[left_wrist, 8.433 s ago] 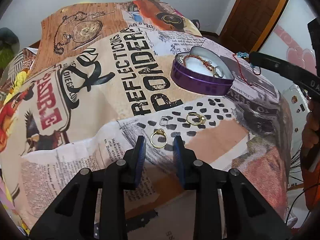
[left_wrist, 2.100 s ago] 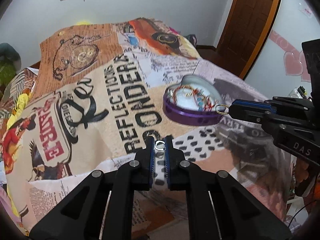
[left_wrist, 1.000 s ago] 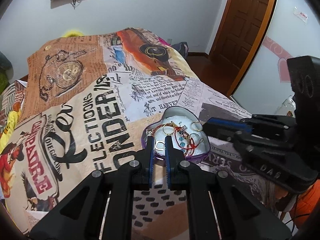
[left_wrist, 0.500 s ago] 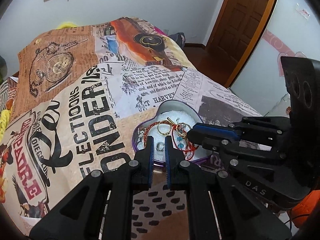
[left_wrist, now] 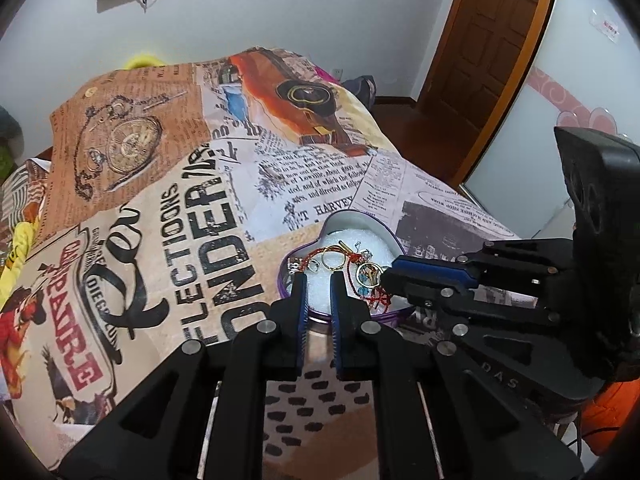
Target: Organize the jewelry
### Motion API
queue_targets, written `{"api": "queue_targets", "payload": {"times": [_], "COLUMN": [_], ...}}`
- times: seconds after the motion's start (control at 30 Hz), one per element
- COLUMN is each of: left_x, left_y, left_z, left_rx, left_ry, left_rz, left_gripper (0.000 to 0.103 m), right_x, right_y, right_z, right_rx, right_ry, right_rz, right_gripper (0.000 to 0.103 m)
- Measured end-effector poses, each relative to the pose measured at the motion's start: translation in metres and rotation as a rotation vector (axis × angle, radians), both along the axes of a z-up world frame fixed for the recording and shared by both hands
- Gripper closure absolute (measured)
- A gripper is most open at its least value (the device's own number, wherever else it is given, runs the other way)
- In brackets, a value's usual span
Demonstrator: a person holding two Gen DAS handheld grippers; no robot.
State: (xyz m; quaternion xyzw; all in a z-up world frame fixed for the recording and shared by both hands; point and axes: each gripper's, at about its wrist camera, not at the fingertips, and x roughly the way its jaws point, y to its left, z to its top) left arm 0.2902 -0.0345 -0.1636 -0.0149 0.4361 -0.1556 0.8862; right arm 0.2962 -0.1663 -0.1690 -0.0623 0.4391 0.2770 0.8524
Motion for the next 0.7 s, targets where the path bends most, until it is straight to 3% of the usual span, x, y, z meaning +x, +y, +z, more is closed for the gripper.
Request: {"api": "queue_targets", "payload": {"times": [0.13, 0.27, 0.5, 0.63, 0.7], "left_x": [-0.010, -0.022, -0.055, -0.080, -0.096], "left_y": [0.006, 0.011, 0.020, 0.025, 0.026], "left_z": [0.011, 0.026, 0.071, 0.110, 0.130], "left_rx": [0.004, 0.012, 0.006, -0.008, -0.014], "left_ry": [-0.021, -0.056, -0.169, -0.279, -0.343], "left_rz": [0.019, 0.037, 0.075, 0.100, 0.115], "left_gripper": [0.093, 0.093, 0.093, 0.092, 0.087], "right_x": [-0.004, -0.014, -0.038, -0.068, -0.084], "right_y": [-0.001, -0.004, -0.012, -0.019, -0.022], "right_z": [0.010, 0.028, 0.069, 0.109, 0.129], "right_rx": [0.001, 0.011, 0.041, 0.084, 0.100], "right_ry": [-0.014, -0.062, -0.172, -0.286, -0.351], "right_rz": [-0.009, -0.028, -0.060, -0.086, -0.108], "right_gripper": [0.092, 0.071, 0.070, 0.070, 0.070]}}
